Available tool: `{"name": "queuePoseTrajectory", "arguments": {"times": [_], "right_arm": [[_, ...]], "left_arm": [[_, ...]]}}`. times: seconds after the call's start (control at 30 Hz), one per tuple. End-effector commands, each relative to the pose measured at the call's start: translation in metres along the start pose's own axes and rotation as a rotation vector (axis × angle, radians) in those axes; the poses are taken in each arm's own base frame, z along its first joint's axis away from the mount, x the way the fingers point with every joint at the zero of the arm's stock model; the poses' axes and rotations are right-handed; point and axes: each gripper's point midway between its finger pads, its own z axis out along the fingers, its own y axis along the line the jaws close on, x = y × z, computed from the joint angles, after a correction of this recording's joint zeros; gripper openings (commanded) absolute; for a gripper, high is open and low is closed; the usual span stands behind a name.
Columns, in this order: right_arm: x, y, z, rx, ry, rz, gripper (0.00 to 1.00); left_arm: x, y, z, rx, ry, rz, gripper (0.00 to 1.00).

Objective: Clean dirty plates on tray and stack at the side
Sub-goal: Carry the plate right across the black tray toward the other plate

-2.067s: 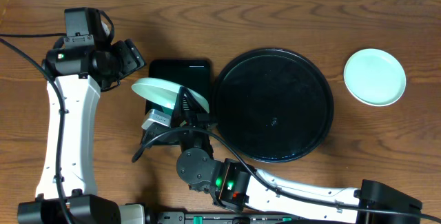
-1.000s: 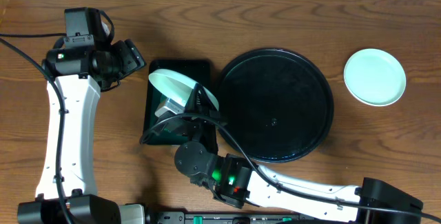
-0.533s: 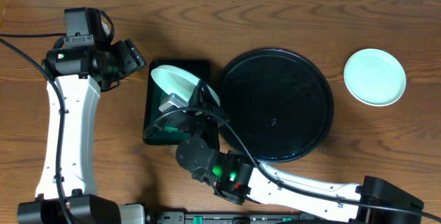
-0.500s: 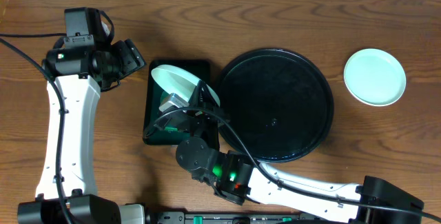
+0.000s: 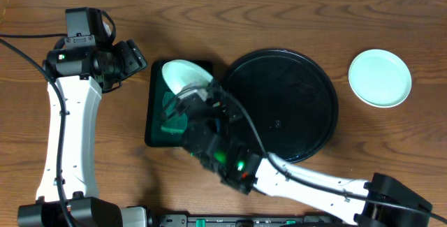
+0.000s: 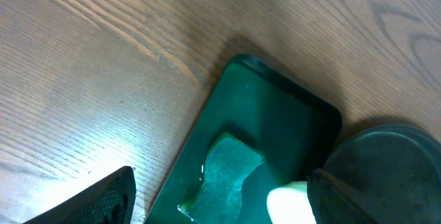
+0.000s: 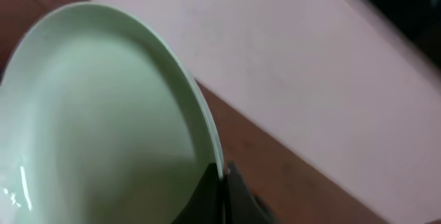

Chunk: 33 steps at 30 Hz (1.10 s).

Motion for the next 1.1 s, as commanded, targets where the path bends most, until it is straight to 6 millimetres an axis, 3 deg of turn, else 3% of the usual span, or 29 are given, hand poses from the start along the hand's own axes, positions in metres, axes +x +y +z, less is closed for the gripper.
{"name": "queuePoseTrajectory", "arguments": {"times": [0.0,0.27,0.43,0.53,0.83,1.07], "right_arm": [[0.001,0.012,0.012,-0.152,0.022,0.232,0.01],[0.029,0.017,0.03,-0.272,0.149,0.418,0.01],[0.031,0.016,0.035,-0.36,0.178,0.461,0.01],[0.033,0.005,0.041,-0.377,0.196,0.516,0.01],[0.064,-0.069,0.063,-0.317,0.31,0.668,0.01],[0.129,-0.143,0.084,-0.153,0.469,0.788,0.01]], "left_arm": [[-0.002,0.002,-0.001,-0.008,-0.003,-0.006,0.8],[-0.002,0.002,-0.001,-0.008,-0.003,-0.006,0.8],[-0.002,0.002,-0.001,-0.008,-0.003,-0.006,0.8],[-0.002,0.002,-0.001,-0.008,-0.003,-0.006,0.8],[-0.002,0.002,-0.001,-0.008,-0.003,-0.006,0.8],[-0.002,0.002,-0.001,-0.008,-0.003,-0.006,0.8]]}}
